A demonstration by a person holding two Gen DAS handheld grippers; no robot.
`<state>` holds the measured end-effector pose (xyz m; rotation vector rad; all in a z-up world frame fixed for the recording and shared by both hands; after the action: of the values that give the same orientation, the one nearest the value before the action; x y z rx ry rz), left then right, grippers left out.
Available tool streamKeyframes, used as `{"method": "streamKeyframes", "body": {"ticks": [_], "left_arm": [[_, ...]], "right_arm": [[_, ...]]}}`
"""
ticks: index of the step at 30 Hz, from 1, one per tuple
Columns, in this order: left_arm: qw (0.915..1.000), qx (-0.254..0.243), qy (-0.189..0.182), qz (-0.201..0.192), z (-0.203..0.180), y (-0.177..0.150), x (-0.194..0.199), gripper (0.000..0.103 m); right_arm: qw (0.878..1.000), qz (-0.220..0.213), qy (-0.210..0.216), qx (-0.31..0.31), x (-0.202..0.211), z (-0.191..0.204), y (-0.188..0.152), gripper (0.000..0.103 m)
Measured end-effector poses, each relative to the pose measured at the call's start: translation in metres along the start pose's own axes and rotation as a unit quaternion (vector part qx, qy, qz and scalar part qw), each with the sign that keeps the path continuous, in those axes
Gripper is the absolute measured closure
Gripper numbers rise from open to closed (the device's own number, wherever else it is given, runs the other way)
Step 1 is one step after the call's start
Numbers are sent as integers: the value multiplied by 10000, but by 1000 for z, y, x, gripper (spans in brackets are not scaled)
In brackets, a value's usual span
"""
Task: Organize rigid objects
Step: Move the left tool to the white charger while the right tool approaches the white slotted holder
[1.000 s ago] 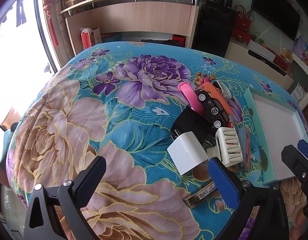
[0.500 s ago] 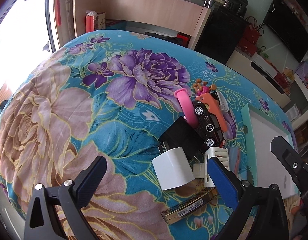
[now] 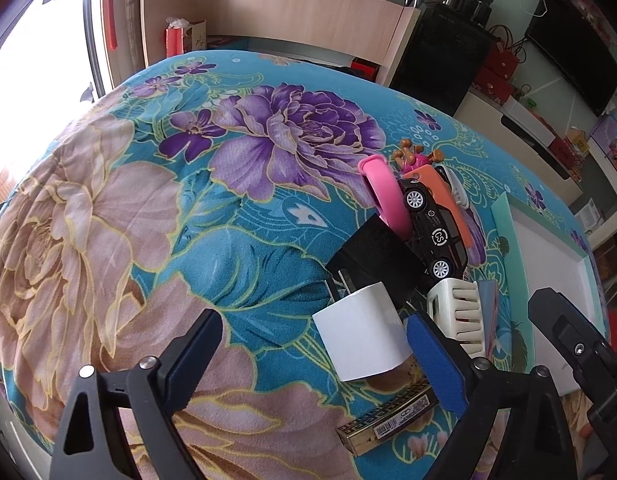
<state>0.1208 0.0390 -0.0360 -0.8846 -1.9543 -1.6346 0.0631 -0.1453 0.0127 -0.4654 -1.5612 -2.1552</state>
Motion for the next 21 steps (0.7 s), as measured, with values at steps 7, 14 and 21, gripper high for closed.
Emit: {"method": "streamKeyframes", "body": {"ticks": [7, 14, 21], "left_arm": [[9993, 101, -287, 238, -6, -6, -11, 22], [9989, 27, -308, 348, -9, -11, -13, 45], [9992, 118, -269, 285, -2, -10, -7, 53]], "right_arm": [[9999, 91, 50, -8, -4, 1, -4, 32], [9999, 129, 81, 1, -5, 2, -6, 32], [9997, 170, 161, 75, -6, 9, -8, 36]]}}
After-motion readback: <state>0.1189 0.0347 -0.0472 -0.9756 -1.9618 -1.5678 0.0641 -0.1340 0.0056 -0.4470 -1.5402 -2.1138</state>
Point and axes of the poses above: each gripper's, at about its wrist camera, not at the fingertips, and x roughly against the way its jaws point, z to its left, y to its top, the point moved 2 cm from there along -x, roughly the way its jaws point, and after that the axes turned 15 degrees about -z, right-handed, at the moved point
